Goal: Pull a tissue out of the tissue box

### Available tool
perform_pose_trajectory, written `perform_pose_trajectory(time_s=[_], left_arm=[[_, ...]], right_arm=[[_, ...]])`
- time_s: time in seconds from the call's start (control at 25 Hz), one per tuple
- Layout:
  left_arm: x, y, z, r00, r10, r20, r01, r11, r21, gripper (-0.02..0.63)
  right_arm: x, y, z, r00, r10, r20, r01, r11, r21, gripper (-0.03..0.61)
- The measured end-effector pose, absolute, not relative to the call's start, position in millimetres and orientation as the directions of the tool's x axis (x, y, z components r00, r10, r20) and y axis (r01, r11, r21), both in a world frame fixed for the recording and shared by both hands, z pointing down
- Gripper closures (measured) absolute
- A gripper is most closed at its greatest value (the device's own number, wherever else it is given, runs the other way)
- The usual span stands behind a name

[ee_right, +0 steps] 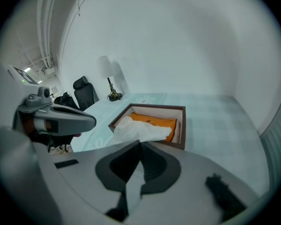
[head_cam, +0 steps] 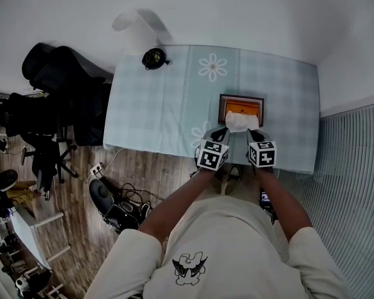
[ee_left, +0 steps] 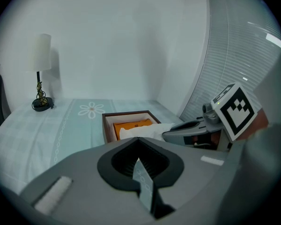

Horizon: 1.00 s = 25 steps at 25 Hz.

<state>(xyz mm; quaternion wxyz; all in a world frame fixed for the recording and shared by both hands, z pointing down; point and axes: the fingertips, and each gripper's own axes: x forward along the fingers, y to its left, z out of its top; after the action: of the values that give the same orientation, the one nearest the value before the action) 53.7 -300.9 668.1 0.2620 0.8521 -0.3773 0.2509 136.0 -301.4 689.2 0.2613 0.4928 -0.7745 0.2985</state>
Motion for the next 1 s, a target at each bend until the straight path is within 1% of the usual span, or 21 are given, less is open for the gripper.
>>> perform_pose_trajectory(time_s=[0.24,0.44,0.64,1.0], left_arm=[[51,-298,660,0.594,-0.517,0.617,-0.77,-0.588,0.248,0.611],[52,-292,649,0.601,-0.528,0.6,-0.764,-0.601,0.236,0.611],[49,-283,634,0.619,-0.538,0.573,-0.763,-0.585,0.276,0.611],[50,-271,597,0.635,-0.576,0.514,-0.752,-0.612,0.244,0.611]], right_arm=[[133,-293,661,-0.401,-0.633,0.662,-0.905,0.386,-0.178,0.565],[131,-285,641,-0.416,-0.656,0.63,-0.901,0.392,-0.187,0.565],[128,-275,617,-0.43,-0.68,0.594,-0.896,0.406,-0.183,0.565],[128,-252,569,-0.447,-0.733,0.512,-0.892,0.412,-0.189,0.565]])
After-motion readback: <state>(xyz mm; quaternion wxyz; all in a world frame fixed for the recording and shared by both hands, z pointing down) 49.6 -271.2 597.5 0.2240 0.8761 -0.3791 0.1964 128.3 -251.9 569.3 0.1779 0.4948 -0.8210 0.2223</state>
